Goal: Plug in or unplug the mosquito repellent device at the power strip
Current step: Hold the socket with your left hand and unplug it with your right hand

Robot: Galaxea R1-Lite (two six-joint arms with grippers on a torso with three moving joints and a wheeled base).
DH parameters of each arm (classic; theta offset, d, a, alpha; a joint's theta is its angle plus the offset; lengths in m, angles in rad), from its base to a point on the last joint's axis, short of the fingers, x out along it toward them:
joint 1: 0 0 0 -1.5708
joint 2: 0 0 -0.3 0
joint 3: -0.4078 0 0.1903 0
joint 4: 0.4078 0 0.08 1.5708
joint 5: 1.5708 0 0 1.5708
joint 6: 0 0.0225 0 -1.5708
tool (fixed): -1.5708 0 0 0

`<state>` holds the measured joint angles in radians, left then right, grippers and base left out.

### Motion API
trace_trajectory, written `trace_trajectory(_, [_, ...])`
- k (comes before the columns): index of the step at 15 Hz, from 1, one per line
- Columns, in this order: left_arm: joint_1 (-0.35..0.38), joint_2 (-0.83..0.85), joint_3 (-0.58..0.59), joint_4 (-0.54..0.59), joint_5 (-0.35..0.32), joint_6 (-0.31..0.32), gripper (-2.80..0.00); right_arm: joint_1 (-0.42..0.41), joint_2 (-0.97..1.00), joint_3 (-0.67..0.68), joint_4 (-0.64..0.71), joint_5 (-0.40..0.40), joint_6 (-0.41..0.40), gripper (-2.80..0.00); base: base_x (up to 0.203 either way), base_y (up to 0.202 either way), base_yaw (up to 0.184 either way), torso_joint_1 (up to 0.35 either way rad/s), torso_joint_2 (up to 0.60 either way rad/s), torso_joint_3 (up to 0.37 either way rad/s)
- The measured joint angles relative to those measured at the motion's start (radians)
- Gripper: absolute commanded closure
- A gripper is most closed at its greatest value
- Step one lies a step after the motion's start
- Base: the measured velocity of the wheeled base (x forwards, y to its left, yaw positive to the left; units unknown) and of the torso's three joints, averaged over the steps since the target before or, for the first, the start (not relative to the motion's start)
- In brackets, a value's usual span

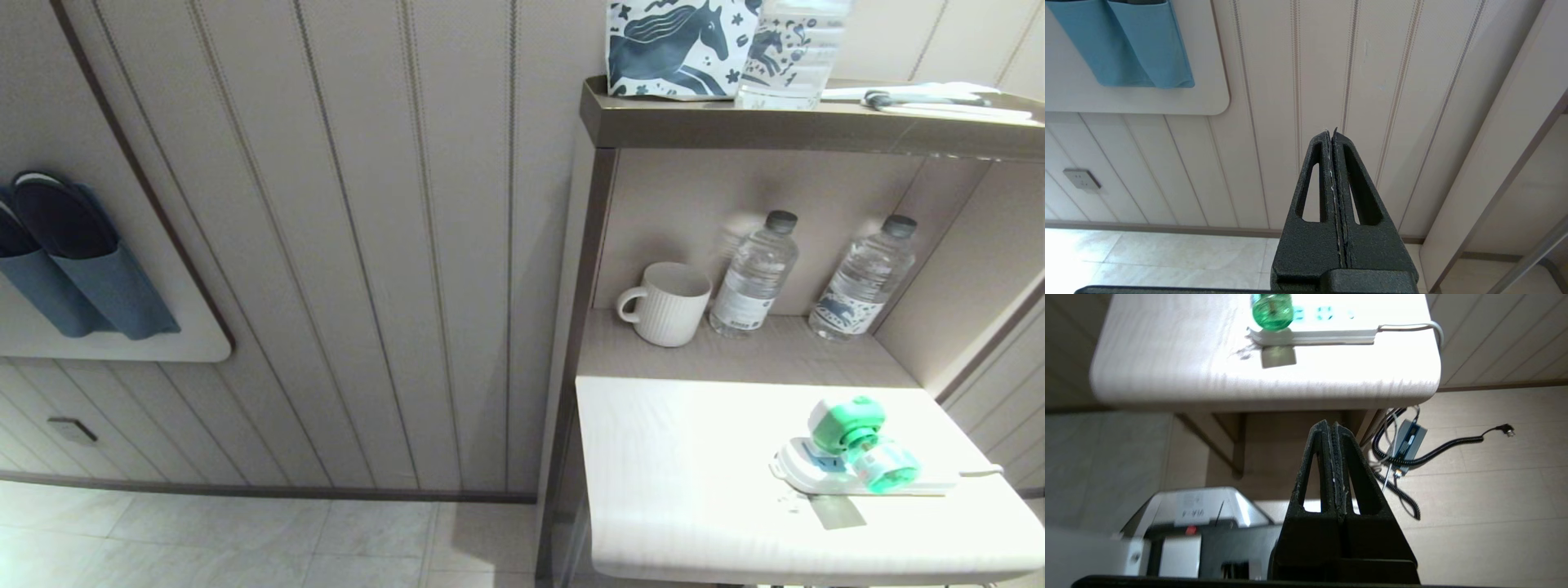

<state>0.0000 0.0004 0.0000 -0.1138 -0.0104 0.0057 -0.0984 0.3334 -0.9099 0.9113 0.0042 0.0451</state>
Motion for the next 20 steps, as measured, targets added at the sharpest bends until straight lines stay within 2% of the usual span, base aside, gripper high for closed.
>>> trace_trajectory(2, [0.000,0.000,0.000,0.000,0.000,0.000,0.00,-0.017,-0.027,0.153,-0.163,-0.045,0.013,0.00,0.000,0.000,0.000,0.000,0.00,0.000])
trace_trajectory(4, [0.000,0.000,0.000,0.000,-0.001,0.000,0.00,-0.027,-0.040,0.248,-0.303,-0.088,0.042,0.00,0.000,0.000,0.000,0.000,0.00,0.000])
trace_trajectory(5, [0.000,0.000,0.000,0.000,0.000,0.000,0.00,-0.029,-0.044,0.278,-0.330,-0.080,0.037,0.00,0.000,0.000,0.000,0.000,0.00,0.000])
trace_trajectory(7, [0.000,0.000,0.000,0.000,0.000,0.000,0.00,-0.021,-0.055,0.367,-0.409,-0.028,-0.036,0.00,0.000,0.000,0.000,0.000,0.00,0.000])
trace_trajectory(10, [0.000,0.000,0.000,0.000,0.000,0.000,0.00,0.051,-0.135,0.523,-0.531,-0.011,-0.122,0.00,0.000,0.000,0.000,0.000,0.00,0.000])
trace_trajectory(13, [0.000,0.000,0.000,0.000,-0.001,0.000,0.00,0.091,-0.265,0.673,-0.588,-0.007,-0.115,0.00,0.000,0.000,0.000,0.000,0.00,0.000])
trace_trajectory(17, [0.000,0.000,0.000,0.000,0.000,0.000,0.00,0.104,-0.323,0.862,-0.842,-0.006,-0.099,0.00,0.000,0.000,0.000,0.000,0.00,0.000])
trace_trajectory(20, [0.000,0.000,0.000,0.000,0.000,0.000,0.00,0.104,-0.333,0.903,-0.910,0.006,-0.117,0.00,0.000,0.000,0.000,0.000,0.00,0.000])
